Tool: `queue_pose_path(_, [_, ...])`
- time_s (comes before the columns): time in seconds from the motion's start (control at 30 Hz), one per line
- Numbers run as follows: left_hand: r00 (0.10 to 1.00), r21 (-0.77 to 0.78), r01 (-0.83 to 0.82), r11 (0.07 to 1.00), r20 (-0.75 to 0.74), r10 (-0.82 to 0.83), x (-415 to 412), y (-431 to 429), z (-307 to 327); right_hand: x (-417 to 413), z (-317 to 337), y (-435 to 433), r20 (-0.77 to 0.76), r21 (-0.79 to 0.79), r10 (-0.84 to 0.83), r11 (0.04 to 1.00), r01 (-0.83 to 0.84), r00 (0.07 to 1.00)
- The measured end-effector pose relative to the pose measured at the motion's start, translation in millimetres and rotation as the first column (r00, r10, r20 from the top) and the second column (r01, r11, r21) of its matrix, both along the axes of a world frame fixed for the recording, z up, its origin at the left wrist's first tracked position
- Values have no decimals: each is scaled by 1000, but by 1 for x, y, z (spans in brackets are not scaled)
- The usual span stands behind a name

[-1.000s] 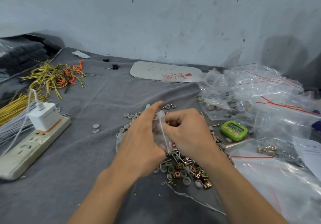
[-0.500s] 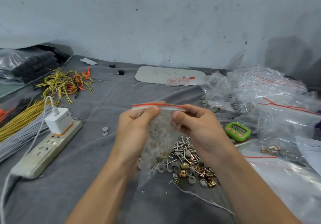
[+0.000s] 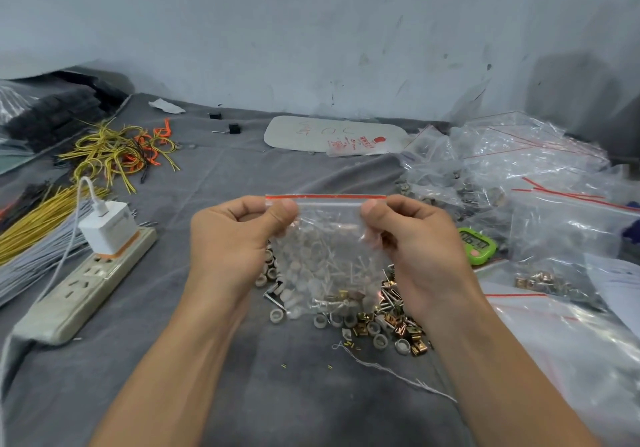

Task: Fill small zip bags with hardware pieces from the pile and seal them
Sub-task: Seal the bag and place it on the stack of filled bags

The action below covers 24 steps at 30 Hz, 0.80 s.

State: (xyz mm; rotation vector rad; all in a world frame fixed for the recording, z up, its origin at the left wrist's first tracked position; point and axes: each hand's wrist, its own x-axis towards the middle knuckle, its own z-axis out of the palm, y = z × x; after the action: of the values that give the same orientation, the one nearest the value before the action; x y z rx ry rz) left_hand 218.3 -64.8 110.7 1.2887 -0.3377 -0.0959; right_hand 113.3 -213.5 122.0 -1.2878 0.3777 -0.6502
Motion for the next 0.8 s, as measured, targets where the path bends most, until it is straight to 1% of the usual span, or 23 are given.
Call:
queue_pose_path(0.2, [1000, -72, -9, 997, -30, 7, -1, 3, -6, 11, -6, 3, 23, -40, 23, 999, -23, 999])
queue_pose_path(0.3, [999, -32, 17, 999, -37, -18, 1, 4, -8, 10, -6, -2, 16, -115, 18, 993, -16, 1000])
queue_pose_path(0.43, [994, 44, 99, 994, -47, -97, -6, -3, -8, 7, -7, 3, -48, -160, 104, 981, -110, 993])
queue_pose_path(0.53, [993, 44, 109, 993, -58, -106, -12, -10, -9, 7, -8, 10, -100, -144, 81, 985, -96, 992])
queue_pose_path(0.67, [988, 44, 149, 988, -47, -147, -19, -12, -7, 6, -6, 11, -87, -80, 84, 993, -91, 993])
queue_pose_path(0.8, [994, 81, 109, 991, -1, -109, -19, -15, -7, 4, -8, 11, -77, -102, 105, 988, -112, 992])
